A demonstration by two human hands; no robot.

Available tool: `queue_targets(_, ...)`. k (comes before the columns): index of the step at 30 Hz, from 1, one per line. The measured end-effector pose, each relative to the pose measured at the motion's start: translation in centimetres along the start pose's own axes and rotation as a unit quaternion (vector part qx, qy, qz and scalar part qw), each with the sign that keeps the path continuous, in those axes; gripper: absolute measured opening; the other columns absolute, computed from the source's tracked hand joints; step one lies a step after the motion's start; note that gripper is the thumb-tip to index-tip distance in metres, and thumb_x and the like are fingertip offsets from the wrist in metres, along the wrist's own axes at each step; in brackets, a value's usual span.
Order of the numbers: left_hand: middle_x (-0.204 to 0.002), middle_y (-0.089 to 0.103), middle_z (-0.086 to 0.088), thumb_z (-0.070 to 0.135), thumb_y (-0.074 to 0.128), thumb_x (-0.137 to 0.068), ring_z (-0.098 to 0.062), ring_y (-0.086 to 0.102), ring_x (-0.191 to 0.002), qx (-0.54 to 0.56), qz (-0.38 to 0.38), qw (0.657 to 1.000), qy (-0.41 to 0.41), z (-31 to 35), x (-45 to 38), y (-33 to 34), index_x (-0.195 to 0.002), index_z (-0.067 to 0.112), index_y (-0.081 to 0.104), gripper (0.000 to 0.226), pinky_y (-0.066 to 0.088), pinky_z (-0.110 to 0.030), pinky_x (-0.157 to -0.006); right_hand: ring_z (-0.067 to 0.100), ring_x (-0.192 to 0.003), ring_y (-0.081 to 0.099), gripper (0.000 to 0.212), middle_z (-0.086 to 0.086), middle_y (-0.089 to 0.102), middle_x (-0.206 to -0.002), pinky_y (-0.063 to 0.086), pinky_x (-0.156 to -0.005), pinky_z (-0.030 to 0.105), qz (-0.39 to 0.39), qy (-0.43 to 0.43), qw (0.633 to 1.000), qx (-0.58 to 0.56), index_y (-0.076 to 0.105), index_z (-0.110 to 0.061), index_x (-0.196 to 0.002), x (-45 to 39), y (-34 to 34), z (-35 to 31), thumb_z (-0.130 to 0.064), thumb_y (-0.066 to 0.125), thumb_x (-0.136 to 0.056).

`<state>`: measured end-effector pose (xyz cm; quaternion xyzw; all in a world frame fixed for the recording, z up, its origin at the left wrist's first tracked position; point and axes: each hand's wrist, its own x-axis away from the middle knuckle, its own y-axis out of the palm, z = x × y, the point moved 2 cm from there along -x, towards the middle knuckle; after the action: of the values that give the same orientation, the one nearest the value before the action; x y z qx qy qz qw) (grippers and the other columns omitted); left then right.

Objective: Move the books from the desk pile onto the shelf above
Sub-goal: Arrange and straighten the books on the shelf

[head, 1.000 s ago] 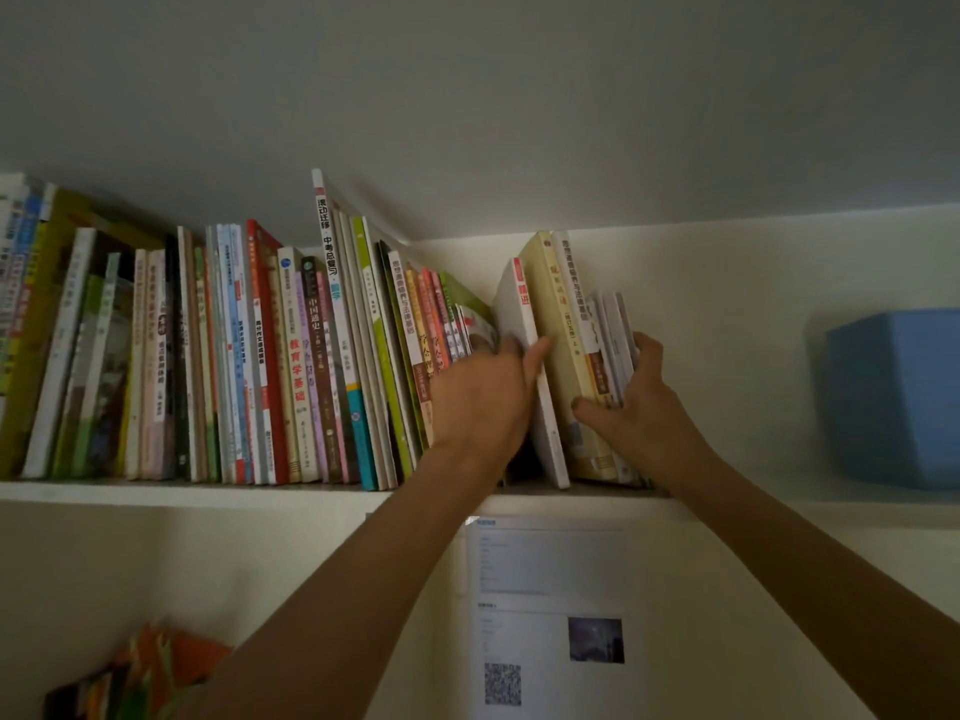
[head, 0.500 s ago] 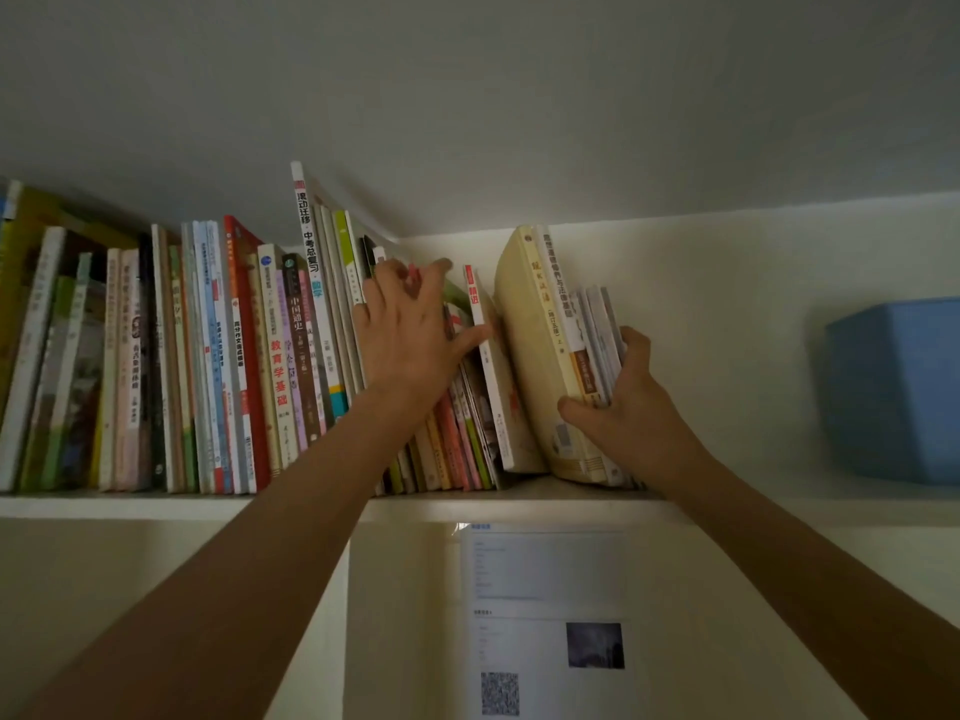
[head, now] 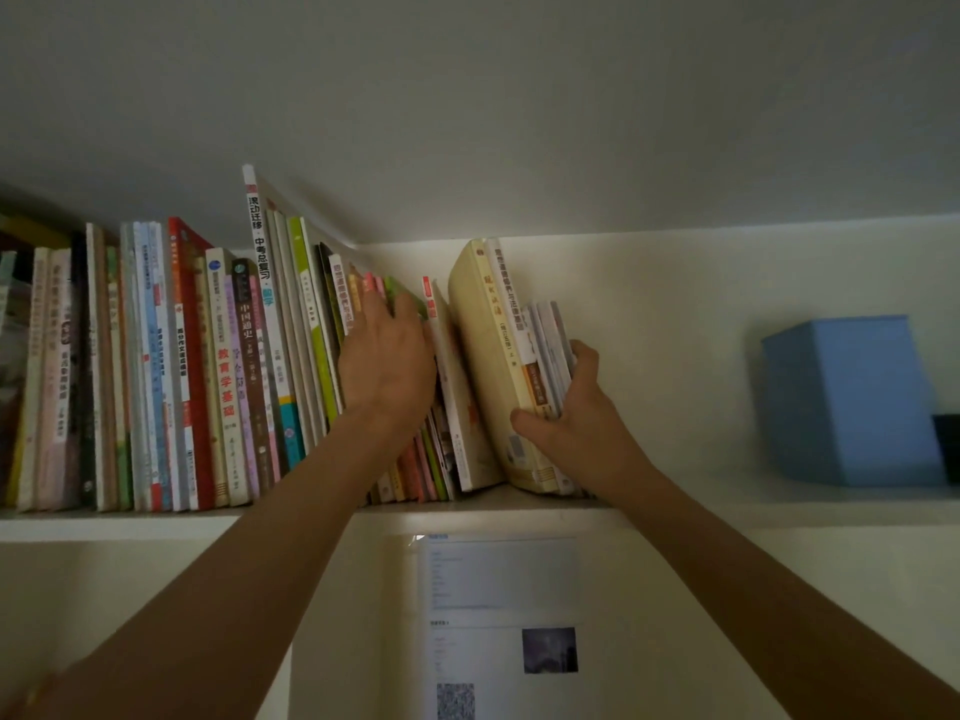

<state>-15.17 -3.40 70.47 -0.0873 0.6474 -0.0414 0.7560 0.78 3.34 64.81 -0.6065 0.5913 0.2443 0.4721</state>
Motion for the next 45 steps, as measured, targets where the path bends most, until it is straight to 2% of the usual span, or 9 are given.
queue_targets(4, -0.081, 0.053, -0.006, 0.022, 0.044, -0.096, -0.022, 0.054, -0.065, 0.016, -0.046, 0.999, 0.012, 0.4, 0.6, -0.1, -0.128, 0.008, 0.03, 0.037, 0.043, -0.033, -0.056, 0.021, -0.109, 0.053, 0.081, 0.004, 0.047, -0.126, 0.049, -0.093, 0.042, -0.012, -0.009, 1.0, 0.002, 0.012, -0.032, -0.138, 0.0, 0.2, -0.1, -0.025, 0.068, -0.079)
queue_targets(12, -0.094, 0.063, -0.005, 0.019, 0.052, -0.093, -0.019, 0.061, -0.078, 0.24, 0.037, 0.968, -0.058, -1.2, 1.1, -3.7, -0.122, 0.006, 0.045, 0.033, 0.053, -0.036, -0.069, 0.024, -0.114, 0.05, 0.085, 0.007, 0.042, -0.131, 0.046, -0.096, 0.05, -0.037, -0.015, 0.999, 0.01, 0.009, -0.034, -0.14, -0.1, 0.6, -0.2, -0.032, 0.068, -0.079)
queue_targets(17, -0.09, 0.064, 0.002, 0.028, 0.051, -0.092, -0.016, 0.062, -0.082, 0.344, 0.048, 0.928, -0.134, -2.0, 2.2, -5.8, -0.099, 0.023, 0.055, 0.009, 0.054, -0.042, -0.08, 0.023, -0.127, 0.037, 0.105, 0.005, 0.029, -0.141, 0.037, -0.105, 0.049, -0.088, 0.004, 0.995, 0.037, 0.004, -0.029, -0.146, 0.2, 1.0, -1.4, -0.065, 0.065, -0.068)
queue_targets(21, -0.1, 0.061, 0.009, 0.031, 0.054, -0.093, -0.006, 0.059, -0.089, 0.421, -0.082, 0.885, -0.18, -0.8, 5.5, -4.8, -0.114, 0.022, 0.053, 0.023, 0.045, -0.024, -0.073, 0.027, -0.127, 0.036, 0.113, 0.009, 0.026, -0.142, 0.038, -0.104, 0.047, -0.091, 0.015, 0.992, 0.081, -0.001, -0.024, -0.147, 0.5, 1.0, -2.0, -0.052, 0.075, -0.069)
queue_targets(28, -0.09, 0.063, 0.003, 0.017, 0.048, -0.095, -0.011, 0.061, -0.081, 0.42, -0.061, 0.882, -0.203, -0.5, 6.2, -8.5, -0.09, 0.022, 0.057, 0.012, 0.051, -0.03, -0.07, 0.037, -0.116, 0.042, 0.098, 0.017, 0.03, -0.134, 0.042, -0.092, 0.044, -0.034, 0.033, 0.988, 0.148, -0.002, -0.021, -0.147, 0.6, 2.8, -2.8, -0.047, 0.066, -0.081)
queue_targets(36, -0.095, 0.063, 0.011, 0.013, 0.049, -0.094, 0.001, 0.061, -0.081, 0.459, -0.001, 0.876, -0.145, 2.8, 6.7, -13.6, -0.103, 0.018, 0.06, 0.015, 0.054, -0.017, -0.063, 0.03, -0.139, 0.021, 0.069, 0.011, 0.02, -0.151, 0.023, -0.113, 0.043, -0.088, 0.079, 0.993, -0.003, 0.019, -0.02, -0.148, 0.0, -1.0, -3.4, -0.05, 0.047, -0.092)
queue_targets(40, -0.098, 0.062, 0.008, 0.019, 0.045, -0.097, -0.001, 0.06, -0.081, 0.449, 0.014, 0.884, -0.133, 6.5, 6.0, -11.6, -0.112, 0.013, 0.056, 0.019, 0.055, -0.024, -0.071, 0.018, -0.116, 0.046, 0.039, 0.006, 0.045, -0.134, 0.036, -0.09, 0.028, 0.058, 0.107, 0.984, -0.127, 0.047, -0.018, -0.13, 0.1, -6.4, -3.7, -0.037, 0.048, -0.096)
queue_targets(43, -0.084, 0.059, 0.01, 0.022, 0.043, -0.098, -0.003, 0.058, -0.075, 0.444, 0.039, 0.882, -0.151, 9.1, 5.3, -10.3, -0.104, 0.02, 0.054, 0.013, 0.055, -0.032, -0.073, 0.02, -0.11, 0.053, 0.031, 0.0, 0.051, -0.121, 0.035, -0.071, 0.023, -0.007, 0.116, 0.985, -0.127, 0.051, -0.019, -0.123, 1.0, -8.4, -3.2, -0.034, 0.047, -0.097)
queue_targets(45, -0.084, 0.062, 0.005, 0.021, 0.043, -0.096, -0.008, 0.06, -0.075, 0.439, 0.055, 0.884, -0.15, 10.6, 4.8, -9.8, -0.101, 0.016, 0.058, 0.016, 0.054, -0.038, -0.075, 0.02, -0.107, 0.056, 0.034, -0.003, 0.052, -0.125, 0.039, -0.076, 0.026, -0.071, 0.141, 0.978, -0.134, 0.05, -0.023, -0.123, 2.1, -8.6, -2.5, -0.044, 0.042, -0.097)
